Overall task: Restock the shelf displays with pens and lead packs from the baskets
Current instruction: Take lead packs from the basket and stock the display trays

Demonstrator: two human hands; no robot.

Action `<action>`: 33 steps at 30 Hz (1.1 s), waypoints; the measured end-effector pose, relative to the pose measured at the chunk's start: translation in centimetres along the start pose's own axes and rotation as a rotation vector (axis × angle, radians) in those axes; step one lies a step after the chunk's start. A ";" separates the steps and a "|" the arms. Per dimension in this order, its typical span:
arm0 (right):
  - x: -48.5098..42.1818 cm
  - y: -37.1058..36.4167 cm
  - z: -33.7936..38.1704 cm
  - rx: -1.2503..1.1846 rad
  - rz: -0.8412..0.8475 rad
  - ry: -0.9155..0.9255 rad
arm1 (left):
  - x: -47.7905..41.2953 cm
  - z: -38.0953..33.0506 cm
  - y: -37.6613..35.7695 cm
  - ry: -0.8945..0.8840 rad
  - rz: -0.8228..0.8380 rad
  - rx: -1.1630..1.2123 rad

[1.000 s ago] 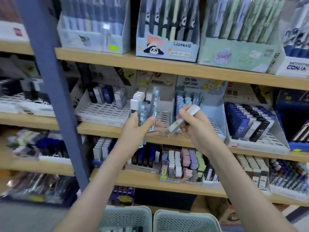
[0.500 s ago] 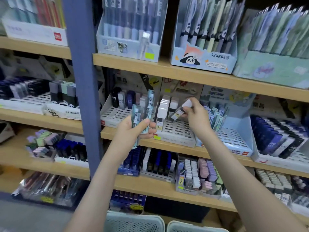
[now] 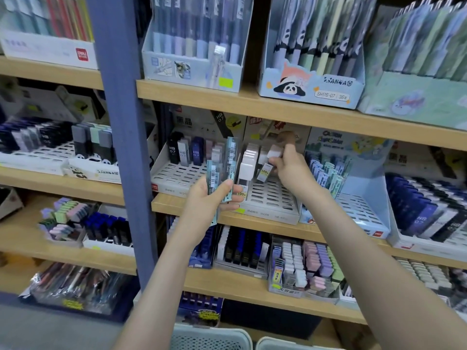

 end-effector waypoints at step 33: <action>10.0 3.7 -2.7 -0.611 0.106 0.064 | 1.0 -1.2 -5.9 0.084 0.505 -0.127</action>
Point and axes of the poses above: each hand's wrist, its own x-axis away from the middle knuckle, its own y-axis out of the back of the hand, z = x × y, the point moved 1 cm from there along -x, towards the middle knuckle, and after that the axes turned 7 degrees about -y, right-handed, at the moved point
